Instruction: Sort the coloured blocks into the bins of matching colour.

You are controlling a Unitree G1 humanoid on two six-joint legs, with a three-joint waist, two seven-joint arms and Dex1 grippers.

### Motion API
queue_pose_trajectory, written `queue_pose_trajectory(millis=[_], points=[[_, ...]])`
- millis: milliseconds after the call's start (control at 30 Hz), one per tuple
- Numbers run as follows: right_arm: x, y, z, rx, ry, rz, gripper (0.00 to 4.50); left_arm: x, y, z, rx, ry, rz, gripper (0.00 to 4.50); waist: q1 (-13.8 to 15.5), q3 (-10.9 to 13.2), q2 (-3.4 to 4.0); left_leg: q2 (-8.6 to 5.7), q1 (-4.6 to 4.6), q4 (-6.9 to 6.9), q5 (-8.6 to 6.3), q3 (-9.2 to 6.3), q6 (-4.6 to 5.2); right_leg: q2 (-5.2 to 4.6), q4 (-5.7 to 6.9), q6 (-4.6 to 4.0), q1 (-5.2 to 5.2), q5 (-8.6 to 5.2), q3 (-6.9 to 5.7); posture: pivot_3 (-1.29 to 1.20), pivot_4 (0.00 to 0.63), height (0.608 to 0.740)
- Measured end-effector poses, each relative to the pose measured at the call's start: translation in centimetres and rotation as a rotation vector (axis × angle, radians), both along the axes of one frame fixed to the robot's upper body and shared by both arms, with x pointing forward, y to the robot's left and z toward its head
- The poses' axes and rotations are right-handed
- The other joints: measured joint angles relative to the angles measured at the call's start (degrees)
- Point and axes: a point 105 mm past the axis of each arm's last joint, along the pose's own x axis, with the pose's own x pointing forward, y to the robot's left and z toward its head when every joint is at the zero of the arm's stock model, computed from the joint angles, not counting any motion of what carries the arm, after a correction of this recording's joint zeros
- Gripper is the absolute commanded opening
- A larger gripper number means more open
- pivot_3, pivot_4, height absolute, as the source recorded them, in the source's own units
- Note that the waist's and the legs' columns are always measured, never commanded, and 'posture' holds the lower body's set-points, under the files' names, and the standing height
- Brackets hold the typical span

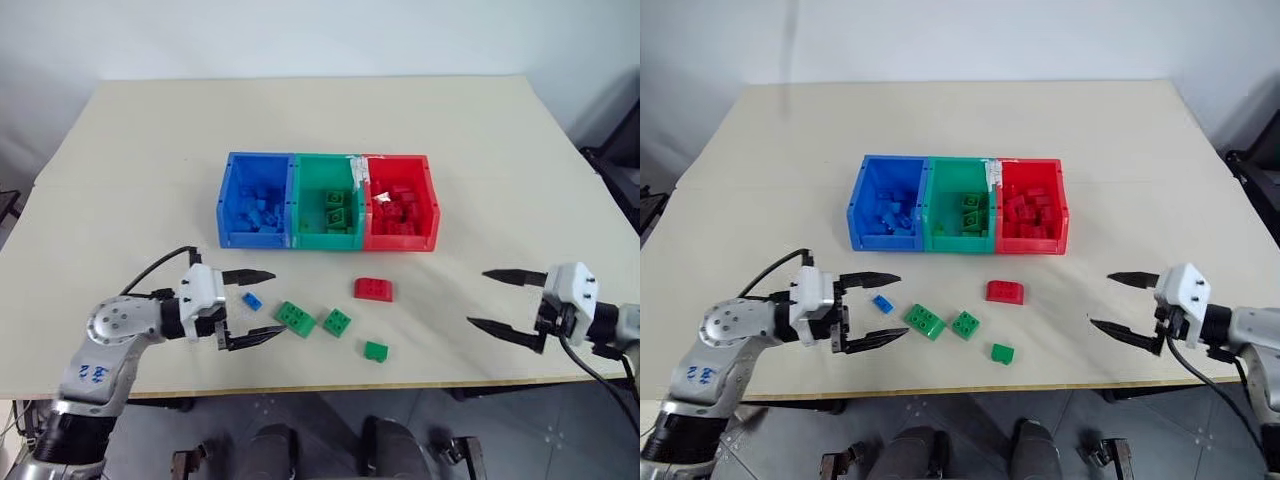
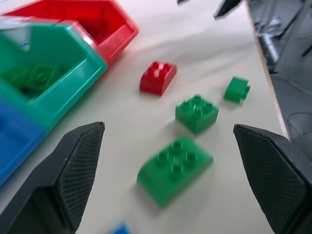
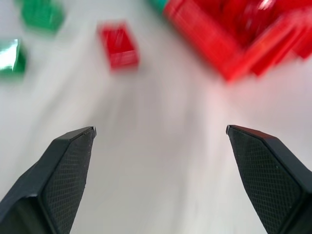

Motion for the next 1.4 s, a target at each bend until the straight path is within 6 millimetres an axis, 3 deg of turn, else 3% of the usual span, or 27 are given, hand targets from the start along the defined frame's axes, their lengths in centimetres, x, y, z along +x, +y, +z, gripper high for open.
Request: queue_pose_trajectory(millis=[100, 300, 533, 633, 867, 1033, 1200, 1300, 1400], points=[[0.4, 0.2, -0.1, 0.010, 0.004, 0.006, 4.47, 0.1, 0.0, -0.3, 0.004, -0.003, -0.018, 4.50, -0.42, 0.00, 0.00, 0.08, 0.06, 0.00, 0.01, 0.01, -0.03, 0.05, 0.02, -0.01, -0.01, 0.00, 0.03, 0.00, 0.150, 0.740], [2.7, 6.3, -0.3, 0.072, 0.064, 0.189, 4.47, 0.9, 1.9, 0.3, -0.023, -0.023, 0.067, 4.50, -0.23, 0.00, 0.01, 0.12, 0.05, 0.03, 0.02, -0.09, -0.05, 0.06, 0.03, -0.01, -0.02, 0.00, 0.06, 0.00, 0.150, 0.740], [4.8, 11.8, -1.1, 0.013, 0.142, 0.310, 4.47, -0.5, 5.5, -1.1, -0.010, 0.035, 0.195, 4.50, -0.10, 0.00, 0.01, 0.02, -0.22, 0.04, 0.00, -0.25, -0.03, 0.00, -0.05, -0.01, -0.11, 0.00, -0.14, 0.00, 0.150, 0.740], [5.3, 13.1, -1.9, -0.008, 0.173, 0.320, 3.90, -1.2, 5.9, -1.4, -0.014, 0.051, 0.209, 4.50, 0.13, 0.00, 0.01, -0.01, -0.25, 0.04, 0.00, -0.33, -0.03, -0.03, -0.04, -0.02, -0.10, -0.01, -0.20, 0.00, 0.150, 0.740], [6.3, 13.4, -2.6, -0.050, 0.162, 0.297, 1.49, -2.0, 5.7, -1.1, -0.015, 0.045, 0.191, 4.50, -0.18, 0.00, 0.01, -0.02, -0.23, 0.04, 0.01, -0.32, -0.04, -0.03, -0.02, -0.02, -0.09, -0.01, -0.21, 0.00, 0.150, 0.740], [6.4, 13.0, -2.0, -0.007, 0.148, 0.283, 1.48, -2.2, 5.3, -0.5, -0.036, 0.035, 0.177, 4.50, -0.13, 0.00, 0.01, -0.02, -0.24, 0.04, 0.01, -0.33, -0.04, -0.03, -0.03, -0.02, -0.09, -0.01, -0.21, 0.00, 0.150, 0.740], [7.8, 11.6, 3.6, 0.219, 0.013, 0.182, 1.48, -1.5, 4.7, 1.5, -0.156, 0.014, 0.228, 4.50, -0.18, 0.01, 0.02, 0.00, -0.21, 0.04, 0.01, -0.56, -0.04, -0.03, 0.00, -0.02, -0.09, -0.01, -0.19, 0.00, 0.150, 0.740], [10.3, 10.3, 7.1, 0.301, -0.090, 0.037, 1.48, -1.1, 4.6, 2.4, -0.216, 0.001, 0.258, 4.50, -0.41, 0.01, 0.02, 0.00, -0.18, 0.04, 0.02, -0.57, -0.06, -0.01, 0.01, -0.02, -0.10, -0.01, -0.16, 0.00, 0.150, 0.740], [12.4, 9.3, 8.6, 0.345, -0.144, -0.081, 1.48, -1.0, 4.7, 2.5, -0.221, -0.001, 0.271, 4.50, -0.47, 0.01, 0.02, -0.01, -0.21, 0.03, 0.02, -0.36, -0.06, 0.00, 0.01, -0.03, -0.12, -0.01, -0.17, 0.00, 0.150, 0.740]])
